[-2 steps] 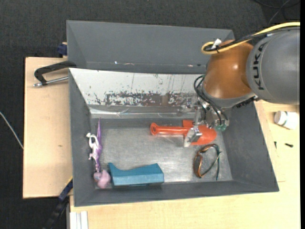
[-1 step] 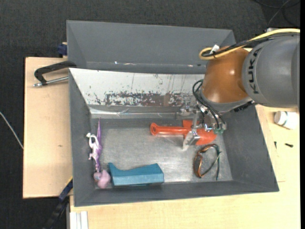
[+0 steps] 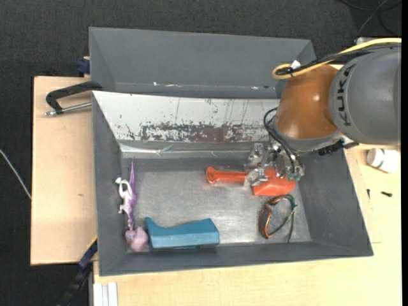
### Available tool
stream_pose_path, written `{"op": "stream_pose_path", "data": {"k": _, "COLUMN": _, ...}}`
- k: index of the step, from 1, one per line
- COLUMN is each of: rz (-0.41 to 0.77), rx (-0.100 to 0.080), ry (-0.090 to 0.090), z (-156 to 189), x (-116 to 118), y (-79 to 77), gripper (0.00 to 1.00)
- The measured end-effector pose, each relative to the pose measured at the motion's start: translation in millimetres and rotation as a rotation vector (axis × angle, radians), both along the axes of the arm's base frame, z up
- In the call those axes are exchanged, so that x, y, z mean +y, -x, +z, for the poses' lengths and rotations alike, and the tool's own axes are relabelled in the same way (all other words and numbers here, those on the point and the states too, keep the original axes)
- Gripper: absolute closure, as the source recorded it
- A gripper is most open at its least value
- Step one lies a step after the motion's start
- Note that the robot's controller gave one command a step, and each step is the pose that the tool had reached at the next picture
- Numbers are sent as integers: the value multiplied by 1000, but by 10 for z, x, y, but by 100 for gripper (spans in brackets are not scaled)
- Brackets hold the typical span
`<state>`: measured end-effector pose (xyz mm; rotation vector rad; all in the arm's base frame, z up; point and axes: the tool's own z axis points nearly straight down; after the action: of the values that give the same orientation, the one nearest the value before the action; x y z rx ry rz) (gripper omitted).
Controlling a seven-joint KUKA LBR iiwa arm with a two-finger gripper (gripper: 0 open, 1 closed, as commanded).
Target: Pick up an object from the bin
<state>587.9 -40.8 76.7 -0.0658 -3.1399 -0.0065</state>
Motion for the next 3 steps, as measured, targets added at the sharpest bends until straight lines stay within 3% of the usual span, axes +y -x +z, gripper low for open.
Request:
{"op": "stream_pose_path", "data": {"k": 2, "rz": 0, "rx": 0, "ry": 0, "z": 28, "x": 1, "y": 10, "gripper": 100}}
{"op": "stream_pose_path", "data": {"k": 3, "rz": 0, "rx": 1, "ry": 2, "z": 203, "x": 1, "y": 24, "gripper": 100}}
